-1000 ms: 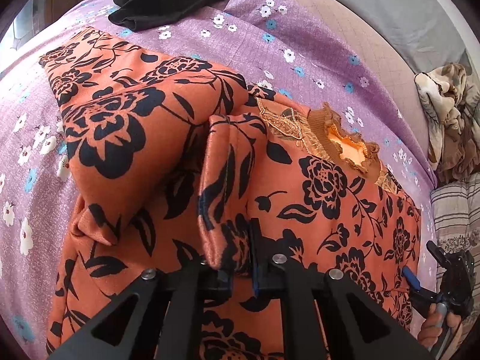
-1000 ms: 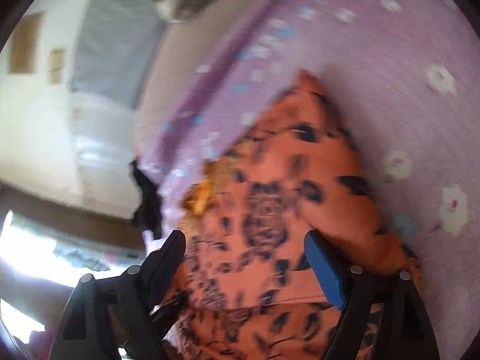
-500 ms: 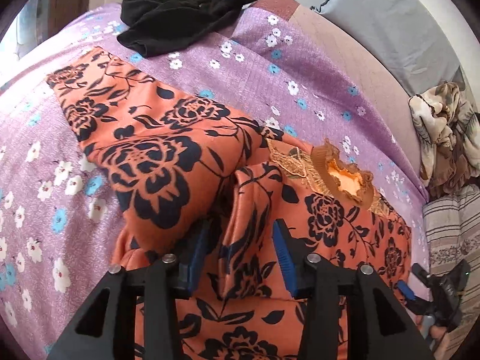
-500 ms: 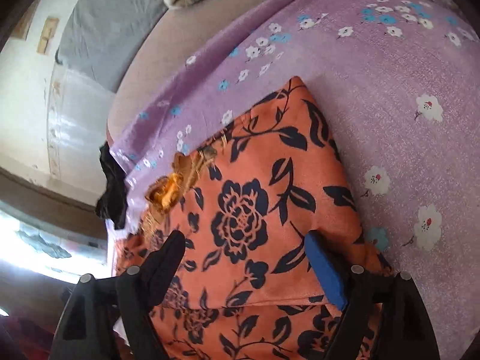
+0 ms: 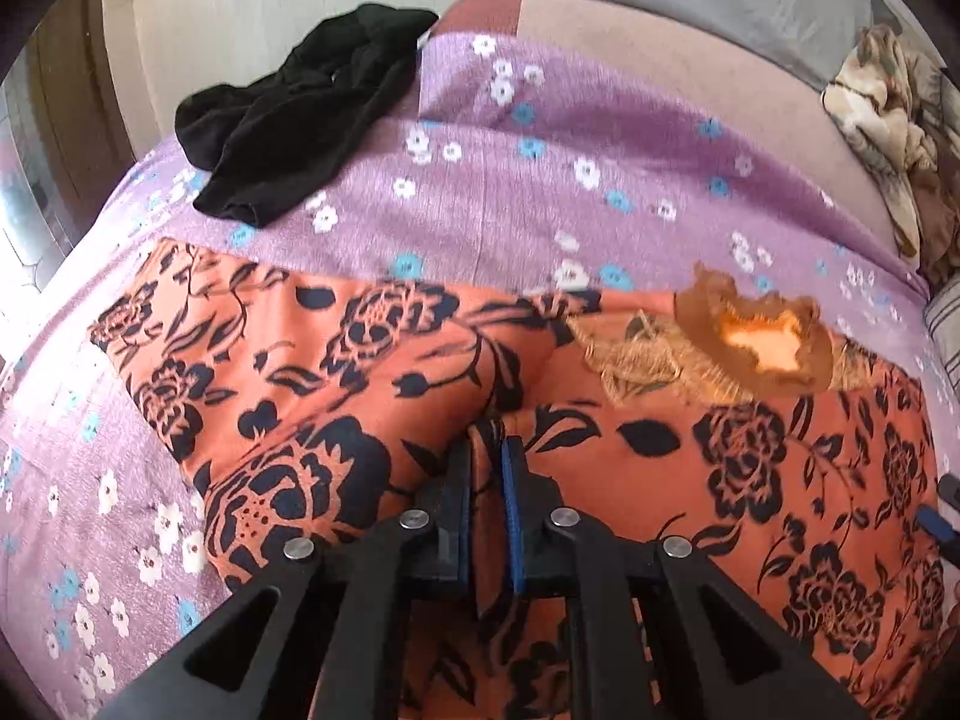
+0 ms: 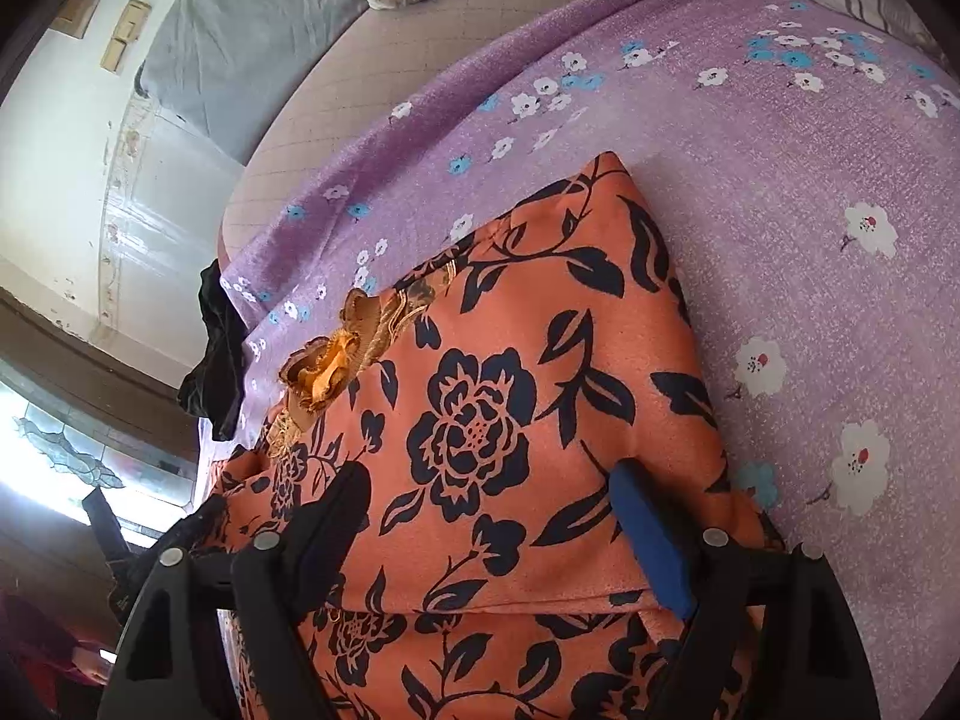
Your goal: Fold small clothes
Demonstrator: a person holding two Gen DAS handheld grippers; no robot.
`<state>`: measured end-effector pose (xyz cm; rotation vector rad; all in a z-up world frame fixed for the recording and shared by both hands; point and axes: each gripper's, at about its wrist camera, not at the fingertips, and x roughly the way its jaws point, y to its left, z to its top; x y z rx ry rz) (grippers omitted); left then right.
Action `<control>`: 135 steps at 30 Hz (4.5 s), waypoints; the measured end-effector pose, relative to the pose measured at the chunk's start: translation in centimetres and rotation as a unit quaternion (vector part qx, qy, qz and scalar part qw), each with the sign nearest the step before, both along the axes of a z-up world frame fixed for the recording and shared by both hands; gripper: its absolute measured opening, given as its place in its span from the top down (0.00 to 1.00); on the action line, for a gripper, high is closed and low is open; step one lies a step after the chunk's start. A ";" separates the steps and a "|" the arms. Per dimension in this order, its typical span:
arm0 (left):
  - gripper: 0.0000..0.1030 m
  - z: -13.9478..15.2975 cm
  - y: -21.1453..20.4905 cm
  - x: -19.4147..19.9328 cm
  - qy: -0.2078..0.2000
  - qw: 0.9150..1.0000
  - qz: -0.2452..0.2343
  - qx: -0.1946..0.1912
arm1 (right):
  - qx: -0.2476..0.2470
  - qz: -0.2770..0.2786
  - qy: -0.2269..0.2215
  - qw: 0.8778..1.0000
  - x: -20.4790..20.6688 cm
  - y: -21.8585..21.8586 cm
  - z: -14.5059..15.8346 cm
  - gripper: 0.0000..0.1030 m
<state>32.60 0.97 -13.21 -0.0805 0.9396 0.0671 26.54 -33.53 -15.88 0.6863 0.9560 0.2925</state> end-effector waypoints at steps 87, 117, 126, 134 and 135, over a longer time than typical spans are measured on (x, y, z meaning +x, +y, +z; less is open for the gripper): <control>0.28 7.1 -15.3 -6.2 -0.073 0.976 -0.202 -0.026 | -0.030 -0.008 -0.012 0.999 -4.1 -2.8 3.6 0.11; 0.28 2.1 1.5 -4.0 -0.025 0.999 0.002 -0.043 | -0.254 -0.018 0.038 0.966 3.2 -0.9 3.5 0.81; 0.28 1.0 0.3 -3.2 -0.012 1.000 -0.012 -0.025 | -0.159 0.029 0.016 0.987 4.9 -0.2 4.8 0.26; 0.24 -0.1 0.8 -3.0 -0.008 1.000 -0.006 -0.001 | -0.328 0.061 -0.022 0.943 4.9 4.8 5.4 0.91; 0.24 -0.2 0.9 -2.9 -0.005 1.000 -0.003 -0.004 | -0.344 0.072 -0.011 0.936 5.2 5.3 4.6 0.87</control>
